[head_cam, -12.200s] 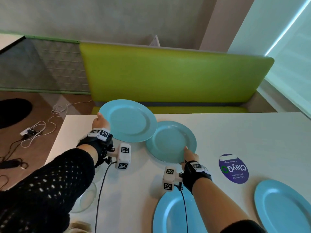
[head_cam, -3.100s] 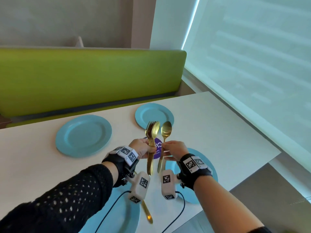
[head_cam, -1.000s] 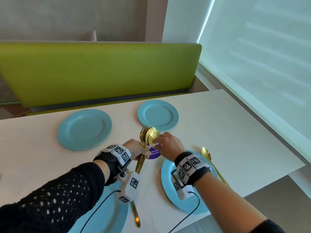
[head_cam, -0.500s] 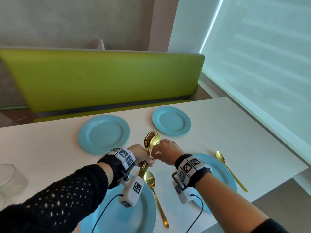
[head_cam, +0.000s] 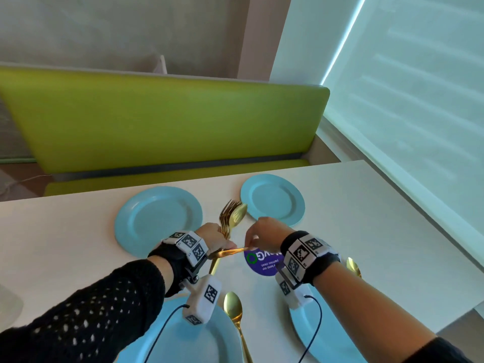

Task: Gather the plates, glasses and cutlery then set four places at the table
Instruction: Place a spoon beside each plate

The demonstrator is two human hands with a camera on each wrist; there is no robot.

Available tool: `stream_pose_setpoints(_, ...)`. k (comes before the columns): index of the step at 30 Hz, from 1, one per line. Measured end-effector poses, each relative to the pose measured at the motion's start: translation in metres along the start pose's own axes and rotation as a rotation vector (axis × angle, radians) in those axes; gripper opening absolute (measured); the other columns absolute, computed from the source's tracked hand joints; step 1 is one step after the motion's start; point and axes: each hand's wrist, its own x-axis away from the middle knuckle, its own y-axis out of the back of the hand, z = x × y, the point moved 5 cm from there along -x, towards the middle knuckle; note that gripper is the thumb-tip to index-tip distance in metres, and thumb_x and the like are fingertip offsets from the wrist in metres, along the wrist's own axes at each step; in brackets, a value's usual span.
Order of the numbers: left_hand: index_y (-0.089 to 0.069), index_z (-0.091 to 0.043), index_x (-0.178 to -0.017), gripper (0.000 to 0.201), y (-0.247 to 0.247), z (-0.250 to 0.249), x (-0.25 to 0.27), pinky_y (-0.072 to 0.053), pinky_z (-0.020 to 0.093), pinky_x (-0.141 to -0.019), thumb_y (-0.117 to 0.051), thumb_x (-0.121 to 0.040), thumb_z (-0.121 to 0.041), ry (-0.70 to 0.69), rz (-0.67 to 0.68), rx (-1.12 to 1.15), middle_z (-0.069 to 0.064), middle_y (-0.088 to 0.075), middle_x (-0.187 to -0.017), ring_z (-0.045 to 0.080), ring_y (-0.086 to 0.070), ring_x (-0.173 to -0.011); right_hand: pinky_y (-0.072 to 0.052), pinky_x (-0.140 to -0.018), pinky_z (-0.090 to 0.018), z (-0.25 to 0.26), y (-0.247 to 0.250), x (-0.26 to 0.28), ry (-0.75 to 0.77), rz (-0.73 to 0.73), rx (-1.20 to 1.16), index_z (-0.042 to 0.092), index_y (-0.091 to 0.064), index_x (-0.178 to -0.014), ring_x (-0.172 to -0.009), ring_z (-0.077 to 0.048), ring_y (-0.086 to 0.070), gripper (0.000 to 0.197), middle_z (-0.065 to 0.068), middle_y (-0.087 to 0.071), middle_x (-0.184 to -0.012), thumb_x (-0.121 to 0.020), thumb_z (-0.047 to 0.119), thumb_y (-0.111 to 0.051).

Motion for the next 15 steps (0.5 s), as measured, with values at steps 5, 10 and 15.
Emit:
stream_pose_setpoints(5, -0.063, -0.003, -0.081, 0.045, 0.022, 0.003, -0.053, -0.054, 0.045, -0.091, -0.073, -0.043, -0.026, 0.099, -0.109, 0.198, 0.02, -0.073, -0.098, 0.03, -0.069, -0.091, -0.045, -0.097, -0.031, -0.083, 0.025, -0.043, -0.186, -0.081, -0.045, 0.023, -0.071, -0.105, -0.112, -0.021, -0.057, 0.022, -0.001, -0.066, -0.115, -0.093, 0.022, -0.053)
stream_pose_setpoints(10, -0.056, -0.008, -0.078, 0.034, 0.037, 0.002, -0.087, -0.05, 0.051, -0.095, -0.069, -0.049, -0.02, 0.102, -0.179, 0.339, 0.026, -0.07, -0.104, 0.038, -0.067, -0.101, -0.049, -0.093, -0.033, -0.192, 0.034, -0.089, -0.535, -0.26, -0.233, 0.014, -0.07, -0.109, -0.109, -0.031, -0.06, 0.03, -0.009, -0.066, -0.118, -0.089, 0.024, -0.049)
stream_pose_setpoints(15, -0.06, -0.009, -0.074, 0.02, 0.038, 0.003, -0.109, -0.051, 0.053, -0.094, -0.069, -0.057, -0.017, 0.135, -0.228, 0.353, 0.023, -0.071, -0.102, 0.037, -0.066, -0.101, -0.047, -0.078, -0.03, -0.267, 0.008, -0.114, -0.783, -0.267, -0.313, 0.011, -0.072, -0.095, -0.093, -0.031, -0.063, 0.025, -0.014, -0.07, -0.104, -0.088, 0.018, -0.05)
